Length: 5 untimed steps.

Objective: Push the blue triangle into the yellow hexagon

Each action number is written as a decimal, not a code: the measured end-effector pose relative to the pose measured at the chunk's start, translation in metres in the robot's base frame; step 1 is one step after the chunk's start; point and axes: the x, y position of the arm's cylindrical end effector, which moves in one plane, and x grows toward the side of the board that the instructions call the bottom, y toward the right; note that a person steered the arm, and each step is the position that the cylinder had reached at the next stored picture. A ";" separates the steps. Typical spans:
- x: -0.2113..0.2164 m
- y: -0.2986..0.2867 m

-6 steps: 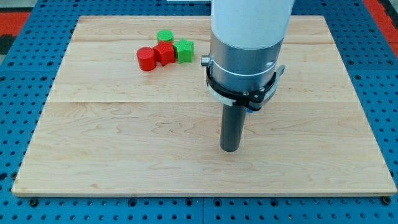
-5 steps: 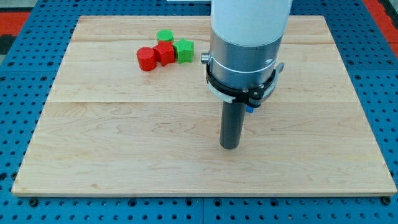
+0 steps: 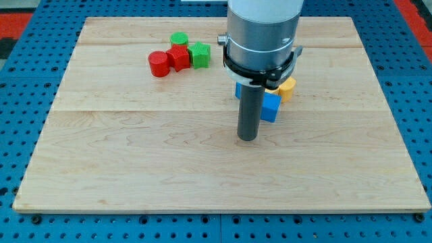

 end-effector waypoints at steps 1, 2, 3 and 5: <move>-0.011 0.000; -0.027 0.000; -0.043 -0.003; -0.063 0.005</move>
